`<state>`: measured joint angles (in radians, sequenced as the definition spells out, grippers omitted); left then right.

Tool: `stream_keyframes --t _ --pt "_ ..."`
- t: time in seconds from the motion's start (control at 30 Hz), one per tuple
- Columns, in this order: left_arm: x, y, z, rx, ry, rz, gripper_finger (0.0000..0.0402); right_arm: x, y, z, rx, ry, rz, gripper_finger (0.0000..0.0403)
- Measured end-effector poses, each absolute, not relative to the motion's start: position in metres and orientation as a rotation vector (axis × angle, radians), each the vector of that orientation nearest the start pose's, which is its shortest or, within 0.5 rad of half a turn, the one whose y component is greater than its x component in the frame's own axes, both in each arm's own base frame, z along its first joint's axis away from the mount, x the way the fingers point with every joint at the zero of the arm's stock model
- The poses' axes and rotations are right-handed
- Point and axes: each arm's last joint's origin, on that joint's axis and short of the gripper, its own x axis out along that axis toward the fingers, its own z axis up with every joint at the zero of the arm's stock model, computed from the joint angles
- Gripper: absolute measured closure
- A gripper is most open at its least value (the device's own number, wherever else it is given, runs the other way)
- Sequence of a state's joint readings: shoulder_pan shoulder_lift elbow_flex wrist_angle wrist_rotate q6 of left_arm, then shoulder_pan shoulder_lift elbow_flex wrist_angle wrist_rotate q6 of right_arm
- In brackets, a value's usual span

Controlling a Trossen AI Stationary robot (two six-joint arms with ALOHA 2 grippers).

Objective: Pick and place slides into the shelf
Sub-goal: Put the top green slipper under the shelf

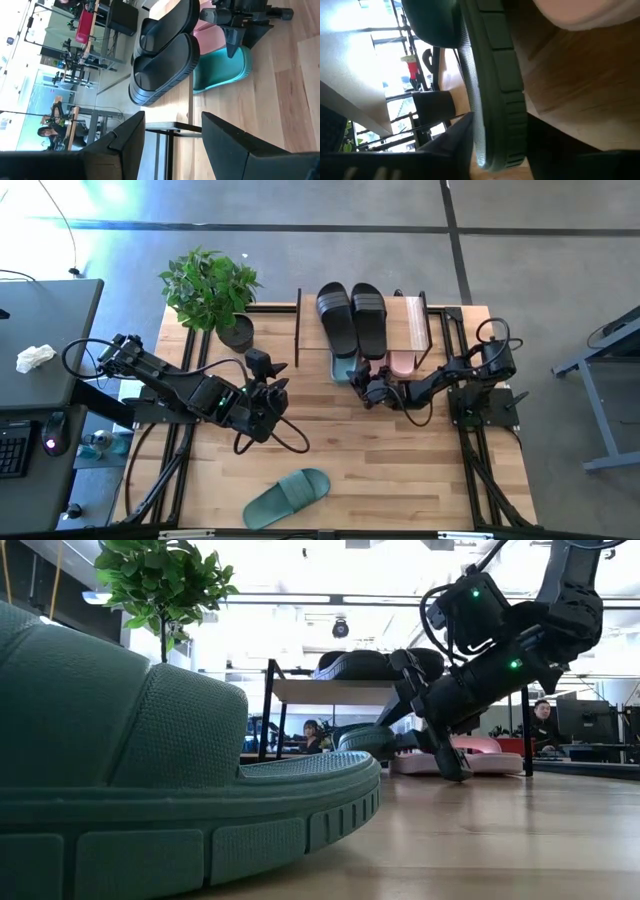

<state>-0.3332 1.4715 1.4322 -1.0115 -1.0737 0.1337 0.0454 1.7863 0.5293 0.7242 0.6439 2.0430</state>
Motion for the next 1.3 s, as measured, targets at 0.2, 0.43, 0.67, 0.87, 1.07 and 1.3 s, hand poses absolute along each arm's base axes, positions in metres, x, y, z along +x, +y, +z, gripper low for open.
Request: stream_keyframes --t 0.2,0.43,0.67,0.87,1.07,1.3 --pt "0.274 -0.068 0.346 0.815 0.869 0.619 0.0222 0.287 0.005 0.100 1.713 -0.250 -0.839 0.0212" --pt "0.274 -0.068 0.346 0.814 0.869 0.619 0.0222 0.286 0.022 0.100 1.714 -0.216 -0.810 0.0212" --pt "0.274 -0.068 0.346 0.815 0.869 0.619 0.0222 0.283 0.044 0.100 1.711 -0.159 -0.759 0.0220" --pt "0.274 -0.068 0.346 0.815 0.870 0.618 0.0222 0.283 0.065 0.109 1.576 -0.073 -0.625 0.0237" --pt "0.274 -0.068 0.345 0.818 0.878 0.610 0.0222 0.305 0.083 0.144 1.139 0.048 -0.404 0.0327" --pt "0.274 -0.068 0.345 0.843 0.888 0.599 0.0222 0.331 0.089 0.162 0.900 0.250 -0.386 0.0388"
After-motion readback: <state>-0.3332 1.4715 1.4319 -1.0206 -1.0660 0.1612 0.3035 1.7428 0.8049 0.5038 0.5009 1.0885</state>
